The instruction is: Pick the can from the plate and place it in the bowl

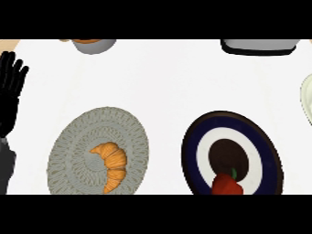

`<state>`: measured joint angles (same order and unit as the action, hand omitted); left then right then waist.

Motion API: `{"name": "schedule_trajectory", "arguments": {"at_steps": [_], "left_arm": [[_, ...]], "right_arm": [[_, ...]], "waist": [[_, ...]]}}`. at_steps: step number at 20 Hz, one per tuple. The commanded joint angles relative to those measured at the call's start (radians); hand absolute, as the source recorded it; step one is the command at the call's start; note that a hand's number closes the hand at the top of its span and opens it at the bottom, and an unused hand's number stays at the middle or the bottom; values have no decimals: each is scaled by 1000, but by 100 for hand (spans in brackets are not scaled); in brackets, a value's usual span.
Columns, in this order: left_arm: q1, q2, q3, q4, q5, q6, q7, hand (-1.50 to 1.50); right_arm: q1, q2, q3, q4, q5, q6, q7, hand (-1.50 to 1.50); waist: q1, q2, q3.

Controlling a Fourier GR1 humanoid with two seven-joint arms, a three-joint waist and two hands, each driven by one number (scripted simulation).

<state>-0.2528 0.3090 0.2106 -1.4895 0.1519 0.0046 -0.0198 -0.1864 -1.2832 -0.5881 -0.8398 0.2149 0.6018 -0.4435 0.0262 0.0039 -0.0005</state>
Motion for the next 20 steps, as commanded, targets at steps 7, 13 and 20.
{"name": "schedule_trajectory", "arguments": {"at_steps": [7,13,20], "left_arm": [[-38,-9,-1,37,-30,24,-2,0],[-5,-6,8,28,-29,10,-24,0],[-20,-20,-5,-3,-36,30,23,0]], "right_arm": [[-173,262,245,-123,106,-136,160,150],[-207,352,307,17,241,-292,228,150],[-303,458,245,244,187,-322,184,-150]], "waist": [[-10,1,0],[-7,1,1],[-8,1,2]]}}
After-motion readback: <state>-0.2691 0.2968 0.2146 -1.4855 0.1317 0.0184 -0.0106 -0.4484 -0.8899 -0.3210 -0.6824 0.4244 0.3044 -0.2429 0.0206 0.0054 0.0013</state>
